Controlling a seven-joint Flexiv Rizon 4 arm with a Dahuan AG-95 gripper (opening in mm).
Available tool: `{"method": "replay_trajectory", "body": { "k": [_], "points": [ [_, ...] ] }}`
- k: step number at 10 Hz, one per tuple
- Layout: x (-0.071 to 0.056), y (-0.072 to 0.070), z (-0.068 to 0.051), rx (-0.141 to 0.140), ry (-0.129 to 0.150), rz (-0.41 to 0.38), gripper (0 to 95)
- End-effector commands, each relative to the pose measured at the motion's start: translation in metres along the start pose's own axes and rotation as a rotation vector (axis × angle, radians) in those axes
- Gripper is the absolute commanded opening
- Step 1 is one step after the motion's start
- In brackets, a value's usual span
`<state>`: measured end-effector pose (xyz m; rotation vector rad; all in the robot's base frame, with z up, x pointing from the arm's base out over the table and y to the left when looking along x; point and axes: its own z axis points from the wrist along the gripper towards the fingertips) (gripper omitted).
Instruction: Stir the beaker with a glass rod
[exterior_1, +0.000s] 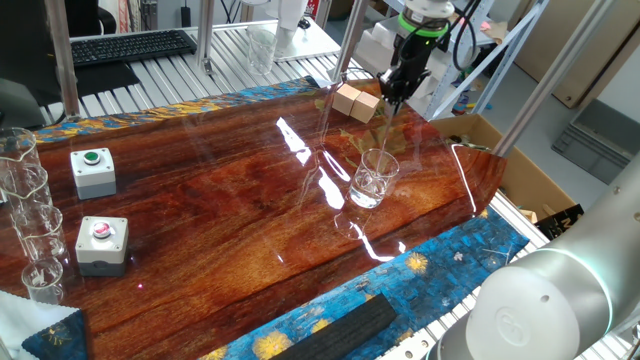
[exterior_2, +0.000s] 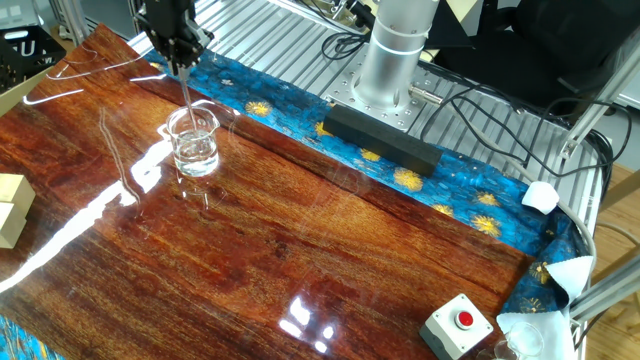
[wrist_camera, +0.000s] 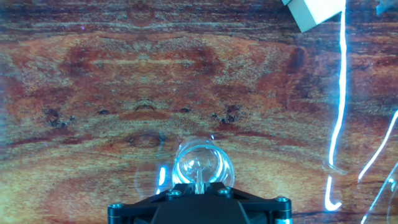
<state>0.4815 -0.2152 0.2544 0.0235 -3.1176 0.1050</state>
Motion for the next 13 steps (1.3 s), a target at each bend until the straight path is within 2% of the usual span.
{"method": "replay_trajectory", "body": {
  "k": [1, 3, 4, 5, 6, 13],
  "points": [
    [0.0009, 0.001, 0.0003, 0.005, -0.002, 0.001, 0.0],
    [0.0014, 0.0025, 0.0015, 0.014, -0.008, 0.013, 0.0],
    [0.0017, 0.0031, 0.0019, 0.017, -0.009, 0.026, 19.0],
    [0.002, 0.0039, 0.0024, 0.023, -0.008, 0.033, 19.0],
    [0.0026, 0.0049, 0.0031, 0.023, -0.008, 0.04, 38.0],
    [0.0039, 0.0072, 0.0046, 0.018, -0.007, 0.058, 38.0]
  ]
}}
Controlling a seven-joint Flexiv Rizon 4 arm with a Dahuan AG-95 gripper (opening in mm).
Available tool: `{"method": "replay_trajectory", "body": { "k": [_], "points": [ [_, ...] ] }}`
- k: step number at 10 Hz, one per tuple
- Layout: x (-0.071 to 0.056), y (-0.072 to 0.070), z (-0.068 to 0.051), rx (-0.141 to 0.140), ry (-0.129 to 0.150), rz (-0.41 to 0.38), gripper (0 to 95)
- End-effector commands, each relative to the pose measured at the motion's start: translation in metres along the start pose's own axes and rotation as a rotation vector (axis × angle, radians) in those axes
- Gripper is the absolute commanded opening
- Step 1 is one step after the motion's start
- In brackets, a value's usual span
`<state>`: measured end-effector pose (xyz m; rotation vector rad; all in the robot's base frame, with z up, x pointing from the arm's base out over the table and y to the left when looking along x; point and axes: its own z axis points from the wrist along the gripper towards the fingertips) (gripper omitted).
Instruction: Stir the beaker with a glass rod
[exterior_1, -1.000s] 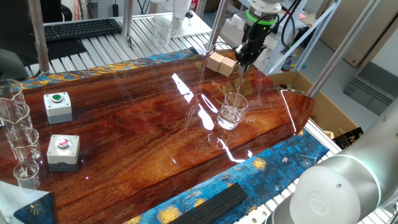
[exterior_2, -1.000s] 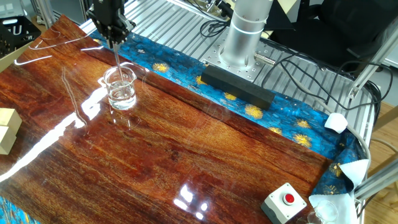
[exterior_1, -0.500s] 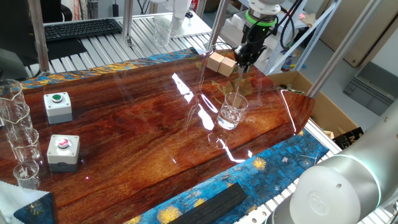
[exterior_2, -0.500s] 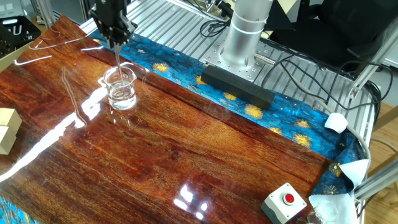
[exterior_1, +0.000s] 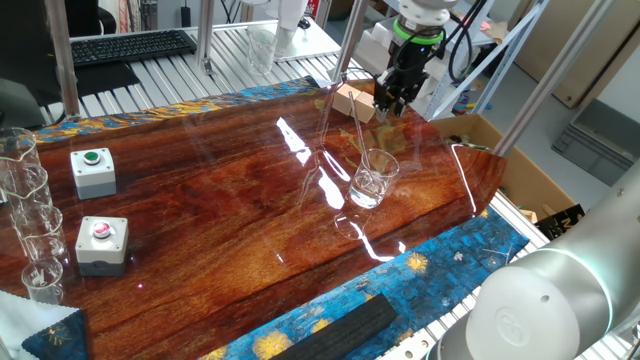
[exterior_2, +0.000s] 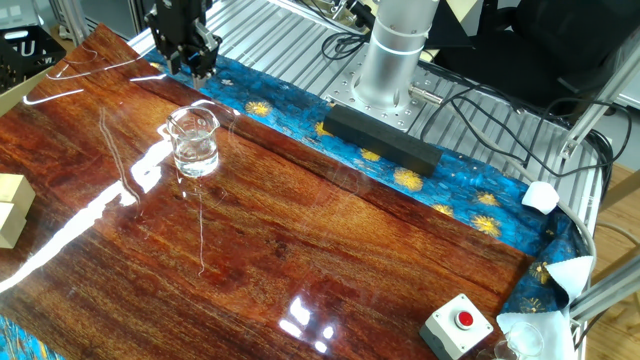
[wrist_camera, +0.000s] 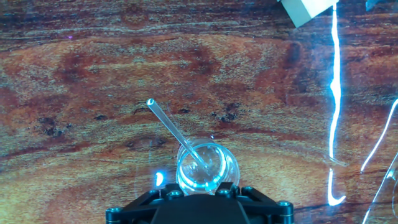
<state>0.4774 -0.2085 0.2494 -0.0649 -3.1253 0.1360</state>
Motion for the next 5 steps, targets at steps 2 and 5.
{"method": "replay_trajectory", "body": {
  "k": [2, 5],
  "points": [
    [0.0001, 0.0001, 0.0, -0.006, 0.009, 0.004, 38.0],
    [0.0001, 0.0001, 0.0, -0.03, 0.018, -0.034, 38.0]
  ]
}}
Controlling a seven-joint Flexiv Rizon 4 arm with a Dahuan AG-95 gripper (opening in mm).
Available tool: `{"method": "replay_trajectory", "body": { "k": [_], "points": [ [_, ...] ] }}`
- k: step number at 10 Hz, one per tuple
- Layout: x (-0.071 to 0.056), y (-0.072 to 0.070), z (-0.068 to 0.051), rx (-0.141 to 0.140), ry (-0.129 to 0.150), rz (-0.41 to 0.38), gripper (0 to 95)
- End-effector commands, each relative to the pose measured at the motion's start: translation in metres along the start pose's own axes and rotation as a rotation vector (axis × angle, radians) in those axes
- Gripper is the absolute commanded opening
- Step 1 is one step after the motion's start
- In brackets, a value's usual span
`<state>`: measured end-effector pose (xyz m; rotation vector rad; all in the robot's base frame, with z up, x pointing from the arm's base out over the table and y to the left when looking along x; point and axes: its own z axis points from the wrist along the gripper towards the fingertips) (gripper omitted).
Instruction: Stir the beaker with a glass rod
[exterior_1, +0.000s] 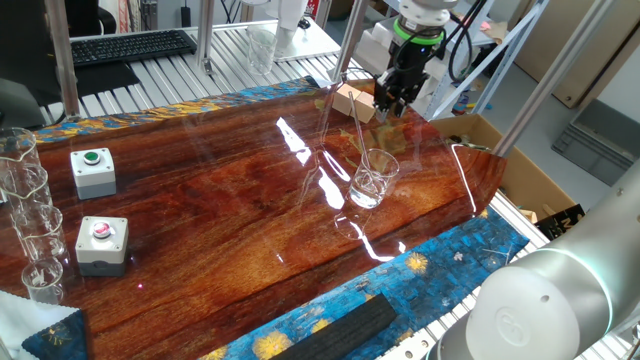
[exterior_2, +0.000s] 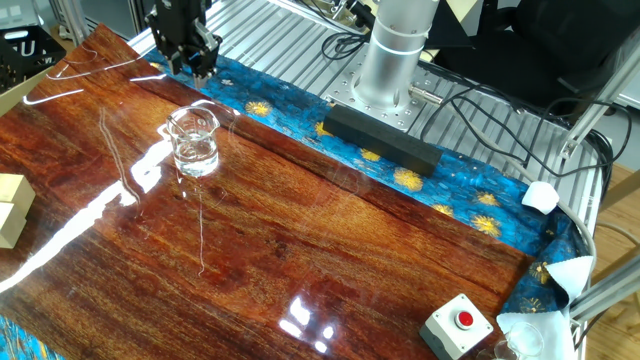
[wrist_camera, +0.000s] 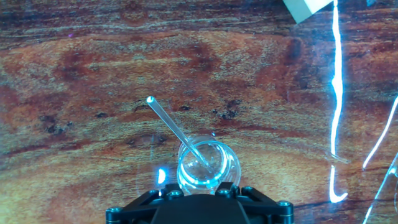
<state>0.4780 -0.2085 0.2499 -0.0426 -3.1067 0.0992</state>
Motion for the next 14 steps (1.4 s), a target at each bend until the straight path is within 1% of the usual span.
{"method": "replay_trajectory", "body": {
  "k": [1, 2, 4, 5, 7, 9, 10, 12, 13, 14],
  "points": [
    [0.001, 0.0, 0.001, -0.006, -0.001, -0.025, 38.0],
    [0.001, 0.0, 0.001, -0.006, 0.006, -0.034, 38.0],
    [0.001, 0.0, 0.001, -0.006, 0.005, -0.048, 38.0],
    [-0.001, 0.001, 0.003, -0.012, 0.01, -0.065, 38.0],
    [-0.006, 0.006, 0.01, -0.013, 0.009, -0.062, 38.0],
    [-0.015, 0.015, 0.021, -0.017, 0.006, -0.052, 38.0],
    [-0.019, 0.02, 0.023, -0.016, 0.005, -0.048, 38.0],
    [-0.023, 0.029, 0.022, -0.012, 0.01, -0.032, 38.0],
    [-0.023, 0.033, 0.02, -0.011, 0.015, -0.024, 38.0],
    [-0.022, 0.036, 0.022, -0.009, 0.018, -0.016, 38.0]
  ]
}}
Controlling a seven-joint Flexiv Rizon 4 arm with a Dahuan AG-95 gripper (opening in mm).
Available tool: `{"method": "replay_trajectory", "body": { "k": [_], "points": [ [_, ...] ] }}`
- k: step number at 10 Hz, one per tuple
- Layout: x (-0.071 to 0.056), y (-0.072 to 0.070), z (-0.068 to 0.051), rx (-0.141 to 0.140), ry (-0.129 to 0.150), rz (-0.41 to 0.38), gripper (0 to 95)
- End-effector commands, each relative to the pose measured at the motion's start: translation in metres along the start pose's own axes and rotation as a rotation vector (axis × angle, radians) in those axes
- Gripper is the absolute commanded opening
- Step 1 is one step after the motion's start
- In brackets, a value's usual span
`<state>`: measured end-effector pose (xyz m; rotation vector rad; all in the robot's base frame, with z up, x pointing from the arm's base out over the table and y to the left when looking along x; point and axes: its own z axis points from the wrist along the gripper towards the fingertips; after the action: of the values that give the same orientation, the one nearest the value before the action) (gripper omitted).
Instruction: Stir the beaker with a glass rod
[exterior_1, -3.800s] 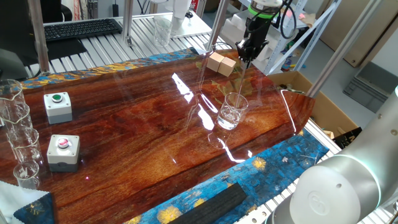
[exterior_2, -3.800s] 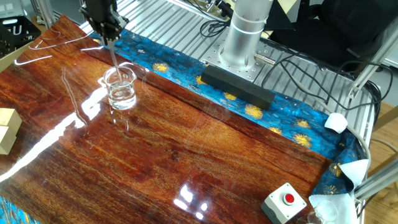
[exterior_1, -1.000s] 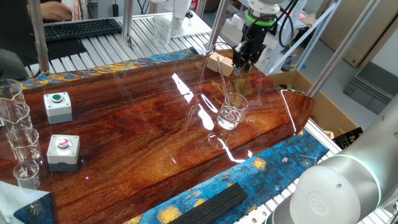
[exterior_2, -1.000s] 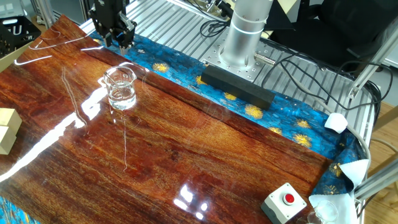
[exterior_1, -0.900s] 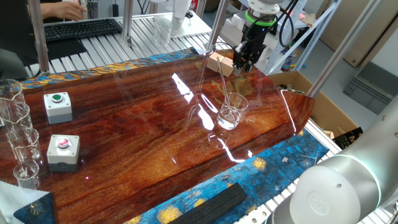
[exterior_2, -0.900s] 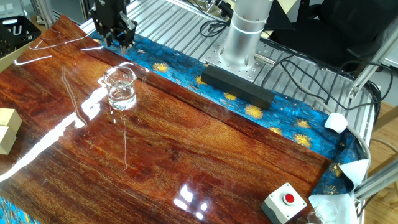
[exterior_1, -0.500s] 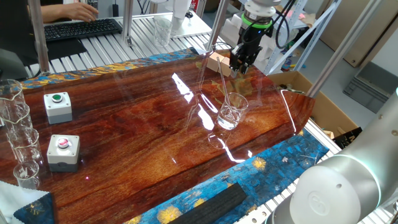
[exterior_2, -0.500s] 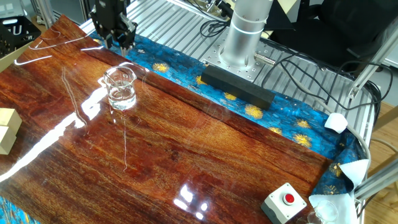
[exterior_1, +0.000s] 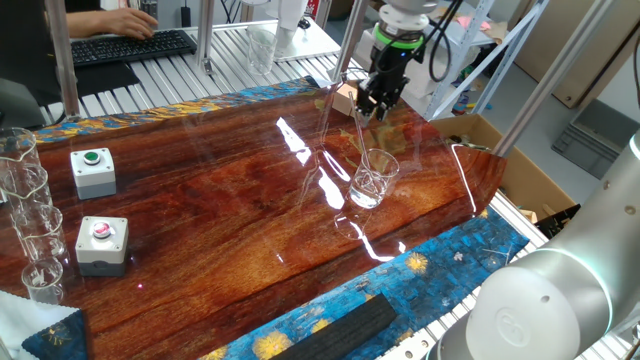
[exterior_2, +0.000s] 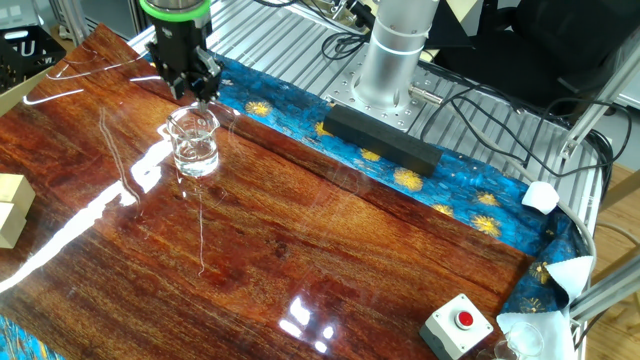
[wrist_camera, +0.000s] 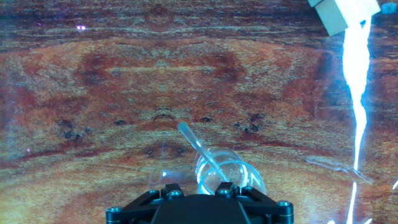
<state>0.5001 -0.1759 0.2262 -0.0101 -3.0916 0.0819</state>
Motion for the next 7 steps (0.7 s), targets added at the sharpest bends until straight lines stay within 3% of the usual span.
{"method": "replay_trajectory", "body": {
  "k": [1, 4, 7],
  "points": [
    [0.004, 0.005, 0.003, 0.003, 0.004, 0.013, 38.0],
    [0.014, 0.017, 0.009, -0.001, 0.006, 0.041, 38.0],
    [0.017, 0.043, 0.005, -0.001, 0.011, 0.074, 38.0]
  ]
}}
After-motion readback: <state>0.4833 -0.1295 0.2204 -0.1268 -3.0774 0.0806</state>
